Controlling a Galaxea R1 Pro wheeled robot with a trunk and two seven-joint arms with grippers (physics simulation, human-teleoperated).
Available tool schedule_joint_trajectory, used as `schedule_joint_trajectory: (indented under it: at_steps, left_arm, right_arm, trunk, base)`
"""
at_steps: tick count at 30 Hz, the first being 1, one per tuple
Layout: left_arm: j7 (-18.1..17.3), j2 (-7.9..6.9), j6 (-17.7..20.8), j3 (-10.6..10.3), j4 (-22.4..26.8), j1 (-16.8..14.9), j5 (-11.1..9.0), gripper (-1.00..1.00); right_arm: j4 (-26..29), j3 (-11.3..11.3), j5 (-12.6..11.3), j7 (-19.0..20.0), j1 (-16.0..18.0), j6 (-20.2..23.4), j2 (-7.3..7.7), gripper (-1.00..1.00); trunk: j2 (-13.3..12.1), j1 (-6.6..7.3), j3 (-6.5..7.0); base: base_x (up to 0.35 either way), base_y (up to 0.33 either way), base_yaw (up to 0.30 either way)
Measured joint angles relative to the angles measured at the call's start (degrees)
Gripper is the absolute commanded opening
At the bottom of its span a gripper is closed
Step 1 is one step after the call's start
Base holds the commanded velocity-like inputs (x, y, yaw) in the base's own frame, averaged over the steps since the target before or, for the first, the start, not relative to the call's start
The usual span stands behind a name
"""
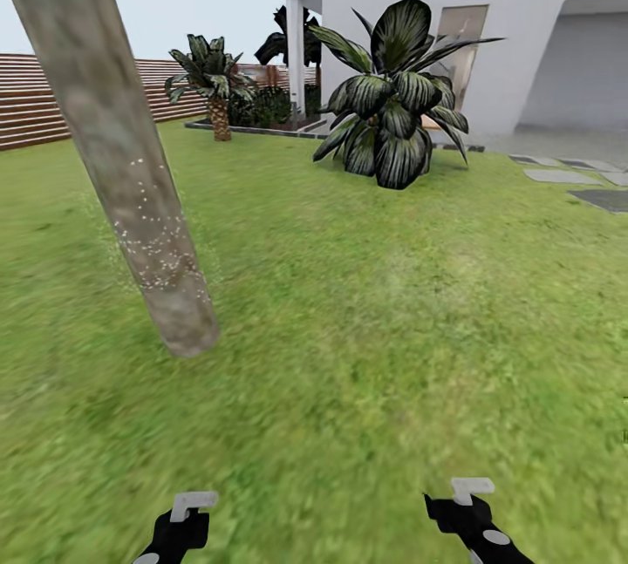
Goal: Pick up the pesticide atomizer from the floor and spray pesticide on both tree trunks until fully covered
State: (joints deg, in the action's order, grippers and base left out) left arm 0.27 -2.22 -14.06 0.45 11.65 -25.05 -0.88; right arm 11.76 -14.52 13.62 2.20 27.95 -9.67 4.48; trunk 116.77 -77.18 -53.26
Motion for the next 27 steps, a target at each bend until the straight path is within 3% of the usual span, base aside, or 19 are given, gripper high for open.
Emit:
schedule_joint_trajectory:
  at_steps: [9,27]
  left_arm:
    - [-0.3,0.02,0.0,0.0,0.0,0.0,0.0,-1.0]
    - [-0.5,0.02,0.0,0.0,0.0,0.0,0.0,-1.0]
  right_arm:
    - [0.0,0.0,0.0,0.0,0.0,0.0,0.0,1.0]
    - [0.0,0.0,0.0,0.0,0.0,0.0,0.0,1.0]
  trunk:
    - [0.0,0.0,0.0]
    - [-7.2,3.95,3.23]
  base:
    - [-0.001,0.001,-0.3]
    - [0.0,0.0,-0.3]
